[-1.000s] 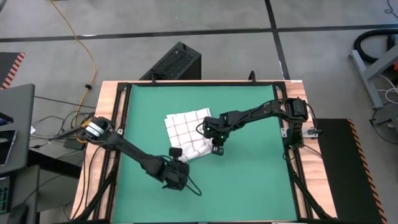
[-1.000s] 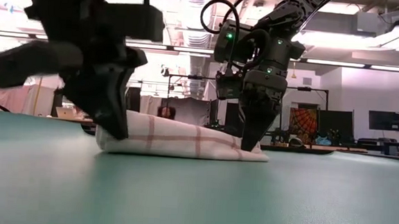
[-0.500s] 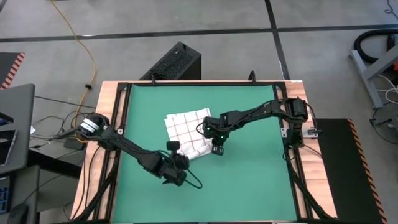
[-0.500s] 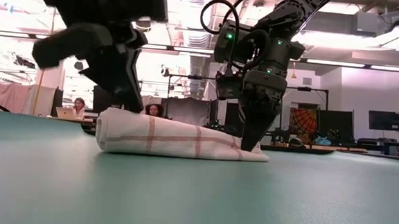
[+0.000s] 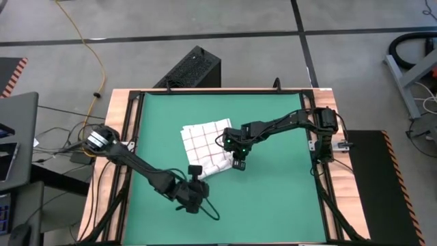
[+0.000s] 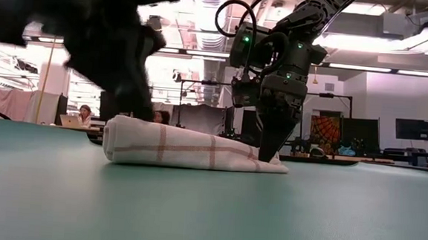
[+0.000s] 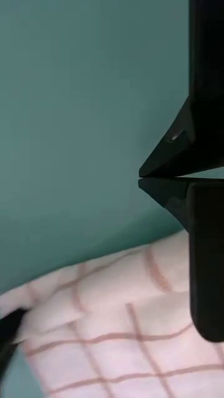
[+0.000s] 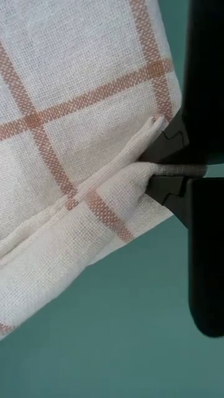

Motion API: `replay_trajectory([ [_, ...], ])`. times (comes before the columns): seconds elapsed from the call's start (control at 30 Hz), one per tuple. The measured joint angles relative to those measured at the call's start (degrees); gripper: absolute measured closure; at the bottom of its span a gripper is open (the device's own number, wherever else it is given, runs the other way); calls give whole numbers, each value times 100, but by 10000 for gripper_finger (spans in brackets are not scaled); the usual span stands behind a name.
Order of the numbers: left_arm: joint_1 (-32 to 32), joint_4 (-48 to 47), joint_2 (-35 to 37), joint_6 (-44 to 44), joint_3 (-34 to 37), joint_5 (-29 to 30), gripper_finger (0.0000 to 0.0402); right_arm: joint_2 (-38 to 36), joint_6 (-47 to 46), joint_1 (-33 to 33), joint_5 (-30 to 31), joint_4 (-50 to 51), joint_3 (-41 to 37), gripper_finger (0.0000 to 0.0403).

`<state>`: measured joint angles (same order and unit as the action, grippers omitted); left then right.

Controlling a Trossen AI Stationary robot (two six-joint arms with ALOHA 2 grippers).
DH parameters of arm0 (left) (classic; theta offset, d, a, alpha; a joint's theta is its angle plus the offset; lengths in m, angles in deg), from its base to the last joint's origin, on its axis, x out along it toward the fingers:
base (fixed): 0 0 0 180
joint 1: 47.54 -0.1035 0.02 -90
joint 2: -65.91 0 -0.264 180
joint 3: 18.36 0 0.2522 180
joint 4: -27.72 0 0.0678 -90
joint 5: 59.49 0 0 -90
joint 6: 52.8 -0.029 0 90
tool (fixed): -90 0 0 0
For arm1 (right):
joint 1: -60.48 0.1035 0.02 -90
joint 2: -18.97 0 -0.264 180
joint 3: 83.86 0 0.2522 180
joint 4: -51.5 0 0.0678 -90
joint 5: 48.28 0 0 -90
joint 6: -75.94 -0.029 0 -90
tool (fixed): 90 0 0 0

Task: Roll towel into tight, uniform cylinder
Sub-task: Roll the white towel

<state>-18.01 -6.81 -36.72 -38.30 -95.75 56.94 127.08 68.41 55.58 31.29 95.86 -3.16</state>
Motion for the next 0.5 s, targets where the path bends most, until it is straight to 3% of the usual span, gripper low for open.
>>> replay_trajectory([
  [0.5,-263,-864,-153,437,17,474,401,0,-1,2,-1,4,2,384],
])
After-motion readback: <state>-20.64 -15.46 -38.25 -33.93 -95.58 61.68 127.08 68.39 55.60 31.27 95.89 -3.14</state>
